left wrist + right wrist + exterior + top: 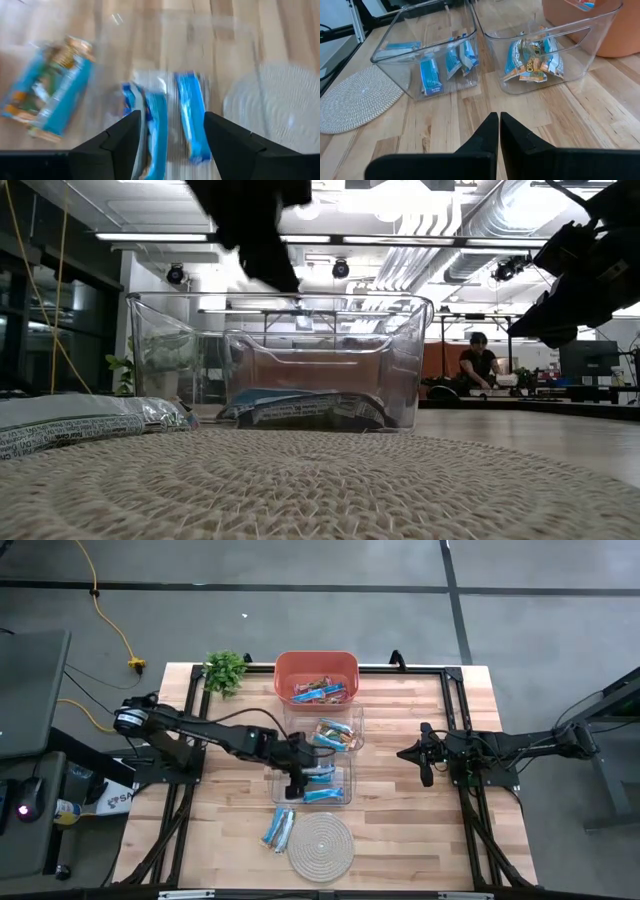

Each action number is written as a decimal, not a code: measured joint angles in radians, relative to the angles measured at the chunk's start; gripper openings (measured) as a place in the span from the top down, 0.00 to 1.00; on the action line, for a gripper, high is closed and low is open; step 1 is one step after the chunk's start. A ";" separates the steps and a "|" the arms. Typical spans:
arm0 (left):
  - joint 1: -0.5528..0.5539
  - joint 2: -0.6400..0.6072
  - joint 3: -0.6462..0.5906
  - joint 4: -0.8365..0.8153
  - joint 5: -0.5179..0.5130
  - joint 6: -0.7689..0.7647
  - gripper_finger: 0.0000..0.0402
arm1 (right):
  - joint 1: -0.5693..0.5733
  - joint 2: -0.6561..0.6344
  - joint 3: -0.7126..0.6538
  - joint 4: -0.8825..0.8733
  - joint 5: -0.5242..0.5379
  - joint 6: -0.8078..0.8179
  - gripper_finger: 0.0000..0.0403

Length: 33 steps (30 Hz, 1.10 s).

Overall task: Pick and place Granola Bars by type
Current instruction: Put the yellow granola bar into the top transparent bin

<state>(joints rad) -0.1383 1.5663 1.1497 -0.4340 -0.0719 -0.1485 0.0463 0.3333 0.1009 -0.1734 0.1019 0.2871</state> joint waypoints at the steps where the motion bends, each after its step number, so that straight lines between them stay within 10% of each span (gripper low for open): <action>1: 0.000 -0.006 0.029 -0.021 -0.019 -0.025 0.48 | 0.000 -0.002 0.000 -0.002 0.000 0.000 1.00; 20: -0.216 -0.333 0.297 -0.740 -0.418 -0.715 0.62 | 0.000 0.014 0.000 0.011 0.000 0.000 1.00; 33: -0.552 -0.405 -0.025 -0.816 -0.545 -1.544 0.62 | 0.000 0.020 0.000 0.014 0.000 0.000 1.00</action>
<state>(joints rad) -0.6905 1.1614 1.1247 -1.2497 -0.6169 -1.6924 0.0466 0.3531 0.1013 -0.1596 0.1017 0.2871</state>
